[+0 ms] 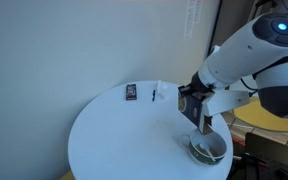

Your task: Pour some of the things in the box into the mug and then stir them with the spoon

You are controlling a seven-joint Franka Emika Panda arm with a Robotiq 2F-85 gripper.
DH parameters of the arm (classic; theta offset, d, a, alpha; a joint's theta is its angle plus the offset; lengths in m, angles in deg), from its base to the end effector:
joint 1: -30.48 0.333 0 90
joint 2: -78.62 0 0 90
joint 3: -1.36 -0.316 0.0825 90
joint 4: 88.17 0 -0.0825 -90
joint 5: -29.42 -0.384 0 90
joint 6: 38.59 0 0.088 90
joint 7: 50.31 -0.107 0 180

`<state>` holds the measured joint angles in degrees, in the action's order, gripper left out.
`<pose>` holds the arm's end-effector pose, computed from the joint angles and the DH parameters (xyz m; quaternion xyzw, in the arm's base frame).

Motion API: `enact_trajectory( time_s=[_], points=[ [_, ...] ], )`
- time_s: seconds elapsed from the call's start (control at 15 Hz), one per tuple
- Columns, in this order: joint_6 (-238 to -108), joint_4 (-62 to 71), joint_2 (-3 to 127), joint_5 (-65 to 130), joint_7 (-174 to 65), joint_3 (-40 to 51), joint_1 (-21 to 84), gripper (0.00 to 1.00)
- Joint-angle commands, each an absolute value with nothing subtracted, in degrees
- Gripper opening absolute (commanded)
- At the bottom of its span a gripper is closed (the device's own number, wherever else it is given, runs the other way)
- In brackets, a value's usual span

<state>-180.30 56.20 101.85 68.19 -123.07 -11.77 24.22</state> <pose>0.4398 0.0576 0.4533 0.8906 -0.3154 0.3023 0.1263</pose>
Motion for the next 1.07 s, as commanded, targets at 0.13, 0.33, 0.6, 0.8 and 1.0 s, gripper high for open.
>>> enact_trajectory(
  time_s=[0.13, 0.33, 0.6, 0.8, 1.0],
  points=[
    [-181.90, 58.31, 104.68, 75.31, -130.33, -12.79, 24.07, 0.11],
    [-181.75, 59.05, 105.39, 78.03, -132.76, -12.54, 25.09, 0.11],
    [-181.76, 59.99, 105.91, 80.25, -135.07, -12.38, 26.47, 0.11],
    [-181.91, 60.73, 106.44, 82.01, -136.71, -12.39, 27.36, 0.11],
    [-182.20, 61.40, 107.06, 84.18, -138.92, -12.37, 27.97, 0.11]
  ],
)
